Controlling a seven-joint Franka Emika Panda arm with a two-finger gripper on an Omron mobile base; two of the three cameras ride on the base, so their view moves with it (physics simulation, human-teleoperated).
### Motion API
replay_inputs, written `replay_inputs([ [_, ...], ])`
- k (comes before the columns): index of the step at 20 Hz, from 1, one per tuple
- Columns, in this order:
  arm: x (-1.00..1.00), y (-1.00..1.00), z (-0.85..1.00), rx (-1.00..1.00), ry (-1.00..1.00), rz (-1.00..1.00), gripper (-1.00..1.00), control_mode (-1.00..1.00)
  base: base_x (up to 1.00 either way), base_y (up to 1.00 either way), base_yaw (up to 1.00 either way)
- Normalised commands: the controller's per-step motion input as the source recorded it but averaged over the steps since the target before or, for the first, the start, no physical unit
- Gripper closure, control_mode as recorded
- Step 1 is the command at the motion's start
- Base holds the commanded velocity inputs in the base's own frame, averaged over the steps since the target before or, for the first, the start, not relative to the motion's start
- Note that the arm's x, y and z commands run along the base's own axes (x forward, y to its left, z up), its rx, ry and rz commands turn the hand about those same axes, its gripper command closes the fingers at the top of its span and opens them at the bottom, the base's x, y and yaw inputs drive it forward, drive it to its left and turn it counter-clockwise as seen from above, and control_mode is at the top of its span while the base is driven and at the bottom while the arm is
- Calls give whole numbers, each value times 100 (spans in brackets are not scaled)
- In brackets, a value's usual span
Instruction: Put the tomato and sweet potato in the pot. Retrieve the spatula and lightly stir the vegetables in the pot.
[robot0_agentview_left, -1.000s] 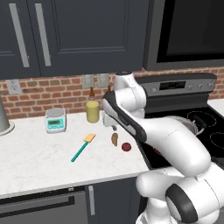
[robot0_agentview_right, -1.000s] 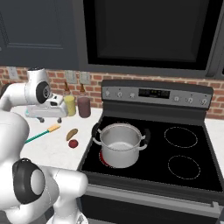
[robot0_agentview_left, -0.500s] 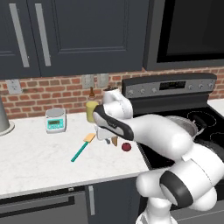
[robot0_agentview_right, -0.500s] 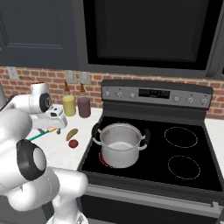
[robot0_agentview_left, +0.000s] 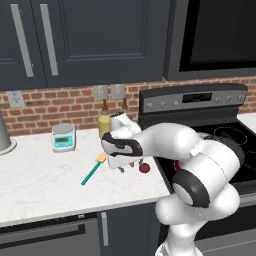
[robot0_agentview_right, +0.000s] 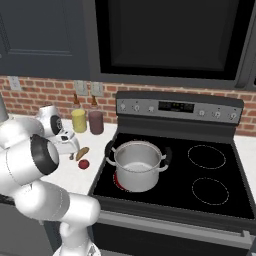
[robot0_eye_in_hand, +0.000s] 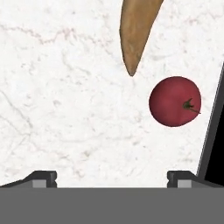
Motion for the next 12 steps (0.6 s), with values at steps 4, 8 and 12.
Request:
replay_inputs([
  [4, 38, -8, -27, -8, 0, 0, -100, -100, 0, 0, 0],
  [8, 34, -11, -12, -4, 0, -1, -100, -100, 0, 0, 0],
  [12, 17, -27, 0, 0, 0, -3, -100, -100, 0, 0, 0],
])
